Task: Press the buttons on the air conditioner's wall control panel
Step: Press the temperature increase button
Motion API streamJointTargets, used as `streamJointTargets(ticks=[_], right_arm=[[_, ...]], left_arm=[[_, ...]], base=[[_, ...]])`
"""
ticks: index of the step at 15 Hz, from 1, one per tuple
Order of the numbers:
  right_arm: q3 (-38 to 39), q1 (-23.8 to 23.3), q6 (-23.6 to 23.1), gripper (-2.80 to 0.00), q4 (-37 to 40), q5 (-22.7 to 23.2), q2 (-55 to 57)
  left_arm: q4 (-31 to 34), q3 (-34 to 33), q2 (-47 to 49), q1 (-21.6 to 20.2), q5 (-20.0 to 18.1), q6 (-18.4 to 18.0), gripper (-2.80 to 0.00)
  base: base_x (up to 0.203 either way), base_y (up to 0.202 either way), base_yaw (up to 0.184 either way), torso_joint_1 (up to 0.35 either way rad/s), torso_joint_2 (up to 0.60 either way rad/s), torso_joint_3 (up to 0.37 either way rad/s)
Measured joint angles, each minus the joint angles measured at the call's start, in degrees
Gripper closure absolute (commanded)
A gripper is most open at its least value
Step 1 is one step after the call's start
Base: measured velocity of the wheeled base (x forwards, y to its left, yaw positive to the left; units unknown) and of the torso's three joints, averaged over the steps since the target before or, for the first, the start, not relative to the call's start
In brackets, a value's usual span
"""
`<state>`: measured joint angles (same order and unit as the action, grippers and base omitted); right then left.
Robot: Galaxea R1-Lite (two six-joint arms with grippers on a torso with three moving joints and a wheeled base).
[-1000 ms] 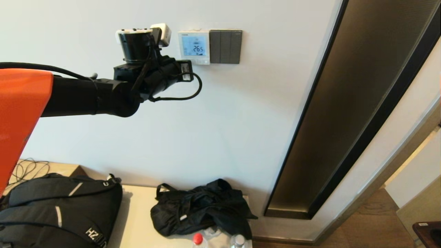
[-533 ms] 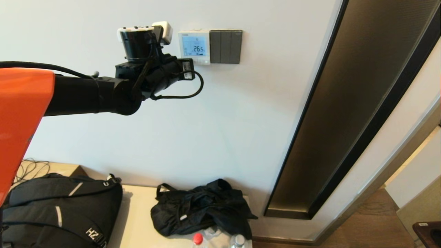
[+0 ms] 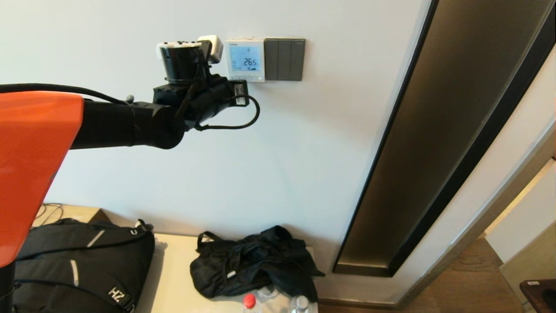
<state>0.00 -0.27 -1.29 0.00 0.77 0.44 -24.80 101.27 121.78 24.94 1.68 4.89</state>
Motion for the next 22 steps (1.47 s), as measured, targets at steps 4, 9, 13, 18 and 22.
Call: streamJointTargets(ticks=[4,9,13,18,22], right_arm=[[0.0,0.0,0.04,0.0,0.0,0.0,0.0],[0.0,0.0,0.01,0.0,0.0,-0.01,0.0],[0.0,0.0,0.0,0.0,0.0,-0.02,0.0],[0.0,0.0,0.0,0.0,0.0,-0.02,0.0],[0.0,0.0,0.0,0.0,0.0,-0.02,0.0]], left_arm=[[0.44,0.27,-0.08,-0.07,-0.01,-0.04,0.0],[-0.91,-2.43,-1.14,-0.13,0.1,-0.04,0.0],[-2.99,-5.38,-2.29,-0.04,-0.03,-0.19,0.0],[-3.15,-7.03,-3.82,0.43,-0.06,-0.16,0.0],[-2.96,-5.96,-3.88,0.99,-0.01,-0.22,0.0]], base=[[0.0,0.0,0.0,0.0,0.0,0.0],[0.0,0.0,0.0,0.0,0.0,0.0],[0.0,0.0,0.0,0.0,0.0,0.0],[0.0,0.0,0.0,0.0,0.0,0.0],[0.0,0.0,0.0,0.0,0.0,0.0]])
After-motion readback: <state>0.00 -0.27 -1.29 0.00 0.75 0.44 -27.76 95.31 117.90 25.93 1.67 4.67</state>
